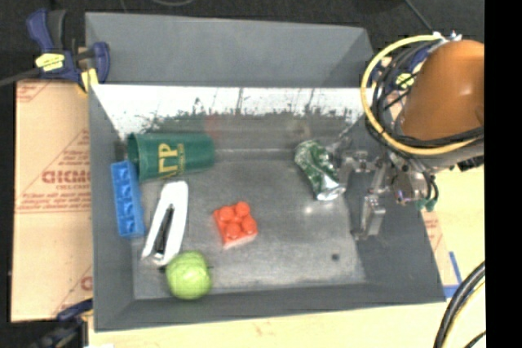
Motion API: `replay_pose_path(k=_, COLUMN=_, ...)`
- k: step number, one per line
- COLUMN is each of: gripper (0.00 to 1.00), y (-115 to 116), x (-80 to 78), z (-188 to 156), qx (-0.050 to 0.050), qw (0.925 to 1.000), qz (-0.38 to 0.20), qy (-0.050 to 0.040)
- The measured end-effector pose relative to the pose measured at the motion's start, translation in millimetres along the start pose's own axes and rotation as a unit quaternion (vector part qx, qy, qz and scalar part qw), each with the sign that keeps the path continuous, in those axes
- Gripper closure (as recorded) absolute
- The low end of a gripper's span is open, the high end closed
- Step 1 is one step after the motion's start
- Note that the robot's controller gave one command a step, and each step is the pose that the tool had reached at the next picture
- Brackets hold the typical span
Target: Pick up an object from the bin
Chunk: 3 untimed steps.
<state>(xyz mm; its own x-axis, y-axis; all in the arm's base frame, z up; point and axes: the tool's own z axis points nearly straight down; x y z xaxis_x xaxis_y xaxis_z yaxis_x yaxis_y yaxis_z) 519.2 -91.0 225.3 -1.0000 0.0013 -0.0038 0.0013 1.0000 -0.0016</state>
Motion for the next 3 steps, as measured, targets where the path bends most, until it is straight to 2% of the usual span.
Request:
replay_pose_path(k=1, gripper=1.0, y=11.4, x=-38.2, z=61.0, qx=0.0, qw=0.9998, qz=0.018, qy=0.0005)
replay_pose_path(k=2, gripper=0.0, y=11.2, x=-38.2, z=61.0, qx=0.0, qw=0.9999, qz=0.017, qy=0.0005)
replay_pose_path(k=3, gripper=0.0, y=11.2, x=-38.2, z=61.0, qx=0.0, qw=0.9999, qz=0.017, qy=0.0005)
